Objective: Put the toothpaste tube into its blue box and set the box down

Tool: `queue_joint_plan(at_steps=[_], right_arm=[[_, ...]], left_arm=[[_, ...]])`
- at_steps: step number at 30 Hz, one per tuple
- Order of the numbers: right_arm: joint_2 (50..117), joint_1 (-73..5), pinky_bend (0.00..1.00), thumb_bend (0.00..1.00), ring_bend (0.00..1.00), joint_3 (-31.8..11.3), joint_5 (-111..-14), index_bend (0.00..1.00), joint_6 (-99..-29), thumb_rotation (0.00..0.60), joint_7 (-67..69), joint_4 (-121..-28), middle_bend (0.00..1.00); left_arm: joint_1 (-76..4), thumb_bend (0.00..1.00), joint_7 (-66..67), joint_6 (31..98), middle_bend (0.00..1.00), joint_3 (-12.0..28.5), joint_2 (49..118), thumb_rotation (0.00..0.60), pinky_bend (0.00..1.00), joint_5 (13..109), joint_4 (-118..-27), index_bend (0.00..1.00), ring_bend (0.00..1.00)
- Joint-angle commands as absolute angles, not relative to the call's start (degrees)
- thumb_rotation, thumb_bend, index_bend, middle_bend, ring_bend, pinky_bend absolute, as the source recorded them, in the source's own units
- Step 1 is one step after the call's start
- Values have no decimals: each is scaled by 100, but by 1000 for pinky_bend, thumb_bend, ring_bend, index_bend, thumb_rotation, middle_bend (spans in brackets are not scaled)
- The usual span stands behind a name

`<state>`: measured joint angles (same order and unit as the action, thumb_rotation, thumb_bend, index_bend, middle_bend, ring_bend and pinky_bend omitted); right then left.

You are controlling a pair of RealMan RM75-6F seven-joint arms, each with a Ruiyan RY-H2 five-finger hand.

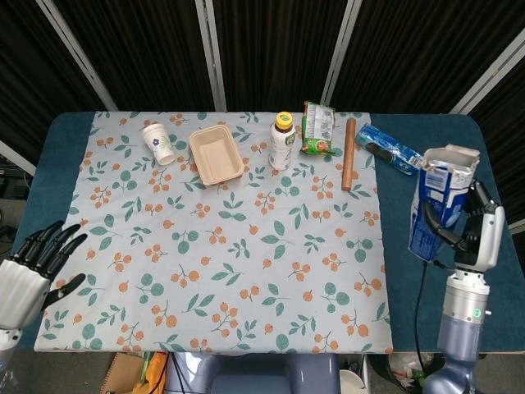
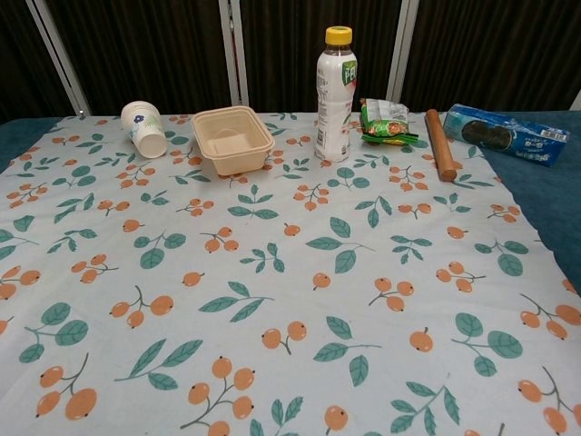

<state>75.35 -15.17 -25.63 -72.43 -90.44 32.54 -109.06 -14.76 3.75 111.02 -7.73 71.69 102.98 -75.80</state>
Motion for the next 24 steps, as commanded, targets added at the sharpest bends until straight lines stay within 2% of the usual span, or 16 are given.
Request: queue_joint_plan(at_steps=[1,6,12,18,24], right_arm=[[7510,-1505,604,485,609,-2265,-7278,669,-8826,600,2916,-10769,636],[7580,-1496,604,485,609,-1569,-7526,669,-8442,600,2165,-10506,635],[8023,-1611,604,485,609,-791,-7640,668,-7835,600,1001,-10041,636],[8722,-1703,604,485,609,-451,-7632,668,-7562,600,157,-9509,635],[9283,-1800,604,485,589,-448,-7429,644,-7390,600,-405,-9114,636]], left_arm=[[-1306,0,237,11090,166,-917,7316,600,276,10337,-7309,160,141],[-1225,0,84,11077,165,-841,7369,600,275,10304,-7212,159,141],[-1148,0,-250,10955,162,-693,7350,600,275,10099,-7314,158,141],[-1101,0,-390,10902,162,-582,7321,600,275,10047,-7303,155,141],[-1072,0,-458,10856,162,-535,7300,600,275,10078,-7318,157,141]])
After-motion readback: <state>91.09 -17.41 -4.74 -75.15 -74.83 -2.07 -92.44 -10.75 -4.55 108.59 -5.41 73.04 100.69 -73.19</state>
